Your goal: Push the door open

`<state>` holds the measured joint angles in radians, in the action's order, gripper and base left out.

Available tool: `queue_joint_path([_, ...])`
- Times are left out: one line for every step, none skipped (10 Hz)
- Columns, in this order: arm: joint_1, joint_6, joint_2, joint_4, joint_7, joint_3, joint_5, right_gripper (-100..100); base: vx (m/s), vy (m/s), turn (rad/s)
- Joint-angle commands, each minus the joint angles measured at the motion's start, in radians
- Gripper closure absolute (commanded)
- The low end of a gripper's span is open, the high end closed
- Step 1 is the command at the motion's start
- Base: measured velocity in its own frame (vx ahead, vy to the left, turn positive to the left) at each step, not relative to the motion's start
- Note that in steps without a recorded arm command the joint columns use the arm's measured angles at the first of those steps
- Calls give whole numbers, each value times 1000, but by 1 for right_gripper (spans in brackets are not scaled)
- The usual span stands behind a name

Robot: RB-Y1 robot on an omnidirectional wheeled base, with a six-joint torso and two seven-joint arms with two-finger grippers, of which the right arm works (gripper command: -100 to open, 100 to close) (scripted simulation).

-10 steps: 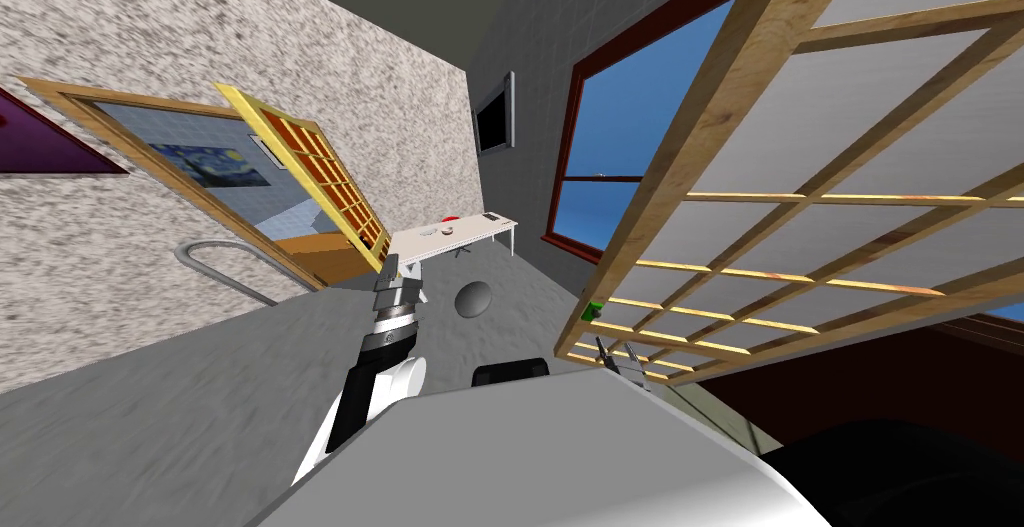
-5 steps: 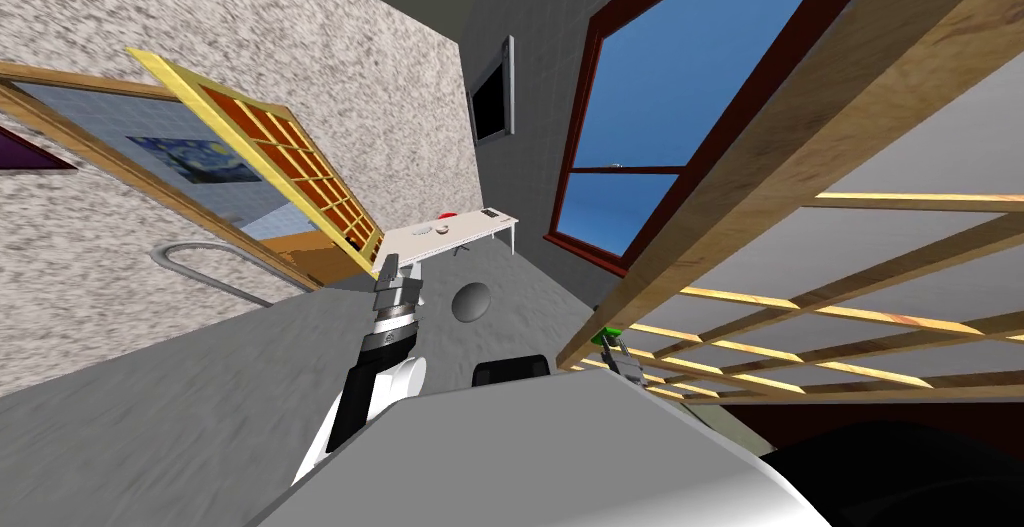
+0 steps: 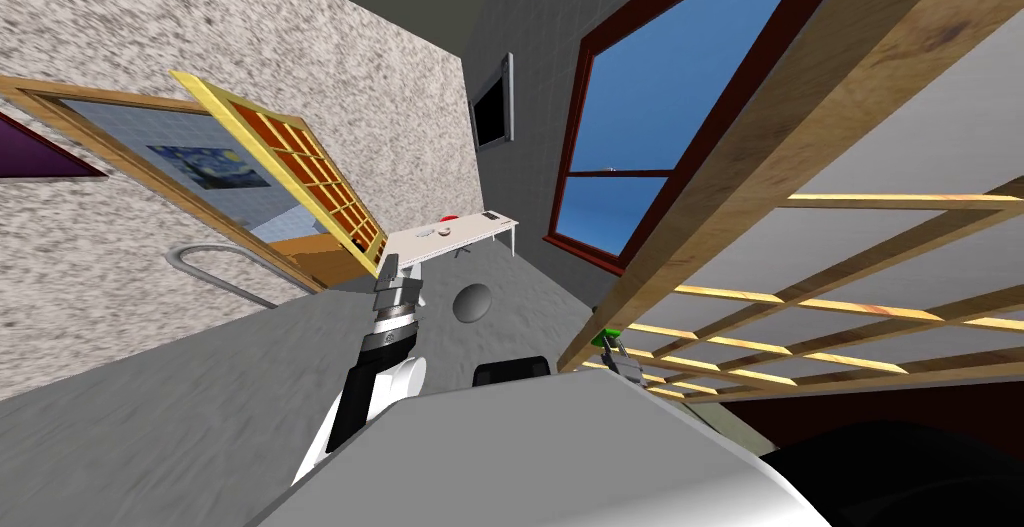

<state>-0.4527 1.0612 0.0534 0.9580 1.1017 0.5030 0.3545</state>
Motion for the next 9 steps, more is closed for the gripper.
queue_joint_path([5,-2,3,-1,-33,-1,-12,100,-10,-4,34])
queue_joint_path([6,-3,3,-1,-45,-2,-16,100,-10,-8,31])
queue_joint_path([9,-4,5,-2,-64,-2,-23,100,-6,-8,27])
queue_joint_path([12,-6,6,-2,-87,-3,-32,100,-5,-10,32])
queue_joint_path([15,-7,8,-3,-110,-4,-40,100,-3,-11,37])
queue_joint_path([18,-8,9,-4,-133,-5,-49,100,-6,-12,46])
queue_joint_path([22,-10,11,-5,-160,-6,-59,100,-4,-15,61])
queue_joint_path([27,-12,12,-6,-189,-7,-72,100,-5,-20,56])
queue_joint_path([32,-15,14,-6,-217,-9,-84,100,-10,-18,61])
